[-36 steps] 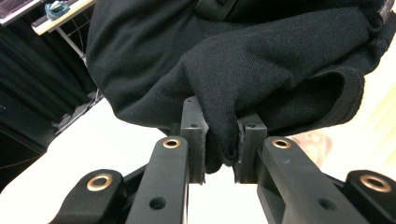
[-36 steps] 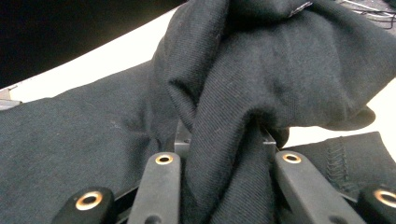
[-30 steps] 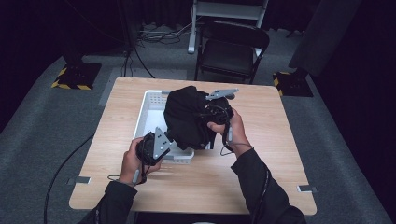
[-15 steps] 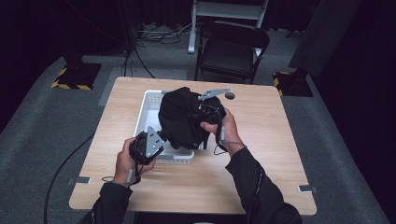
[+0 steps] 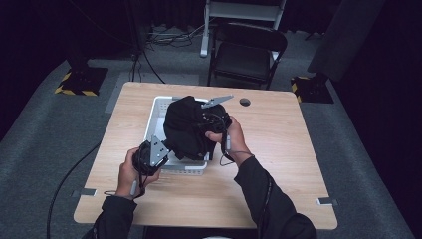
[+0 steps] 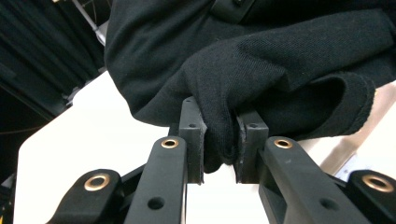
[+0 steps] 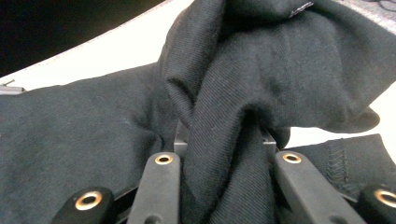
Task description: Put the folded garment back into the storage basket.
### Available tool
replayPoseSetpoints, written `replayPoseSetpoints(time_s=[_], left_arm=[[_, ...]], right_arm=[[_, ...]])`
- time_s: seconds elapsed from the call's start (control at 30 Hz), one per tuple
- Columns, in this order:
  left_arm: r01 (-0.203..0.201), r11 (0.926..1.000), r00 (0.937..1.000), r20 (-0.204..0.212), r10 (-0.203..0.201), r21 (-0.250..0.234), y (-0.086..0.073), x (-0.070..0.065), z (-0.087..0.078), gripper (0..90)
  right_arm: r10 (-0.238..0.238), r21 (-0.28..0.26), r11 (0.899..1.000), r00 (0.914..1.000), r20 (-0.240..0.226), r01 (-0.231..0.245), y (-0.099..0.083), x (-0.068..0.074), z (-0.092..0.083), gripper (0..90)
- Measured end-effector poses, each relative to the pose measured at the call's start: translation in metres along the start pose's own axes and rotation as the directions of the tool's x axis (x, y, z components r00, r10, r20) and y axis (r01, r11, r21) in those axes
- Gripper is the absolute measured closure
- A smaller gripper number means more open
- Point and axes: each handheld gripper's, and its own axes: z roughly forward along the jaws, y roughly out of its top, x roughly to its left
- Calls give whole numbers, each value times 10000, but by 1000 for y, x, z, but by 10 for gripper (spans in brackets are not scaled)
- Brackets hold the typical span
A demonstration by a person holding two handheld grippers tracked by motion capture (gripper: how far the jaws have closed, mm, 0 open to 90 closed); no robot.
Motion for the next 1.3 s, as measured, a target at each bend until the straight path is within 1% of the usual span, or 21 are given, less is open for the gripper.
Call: replayPoseSetpoints(time_s=[0.13,0.33,0.53,0.63,0.7,0.77,0.83,0.87,0.93,1.13,1.3], left_arm=[[130,9999,9999,-28,-130,77,-3,3,1,761],[118,9997,9999,-69,-117,216,-6,6,2,760],[243,9994,9996,-149,-240,246,-8,9,1,760],[266,9993,9995,-190,-260,276,-9,10,2,759],[257,9991,9995,-169,-252,332,-11,12,4,759],[337,9989,9993,-170,-331,336,-12,12,5,759],[297,9986,9994,-173,-290,434,-13,12,6,759],[341,9985,9993,-169,-334,423,-13,12,6,760],[296,9985,9994,-205,-287,452,-14,13,7,759],[413,9973,9990,-176,-403,608,-16,14,10,759],[425,9968,9990,-194,-413,677,-17,15,12,758]], right_arm=[[35,83,10000,10000,-40,-34,2,0,5,720],[59,231,9997,10000,-67,-57,4,1,12,719],[46,286,9996,9999,-101,-43,5,2,16,719],[89,292,9995,9999,-109,-85,4,2,19,719],[203,283,9994,9997,-119,-199,4,2,21,718],[206,331,9992,9997,-115,-202,3,2,23,718],[234,372,9990,9997,-108,-230,3,2,25,718],[223,411,9989,9997,-112,-218,3,2,26,718],[283,417,9987,9996,-97,-279,2,1,27,718],[281,569,9980,9996,-97,-275,2,0,33,716],[317,614,9976,9995,-95,-310,1,-1,36,715]])
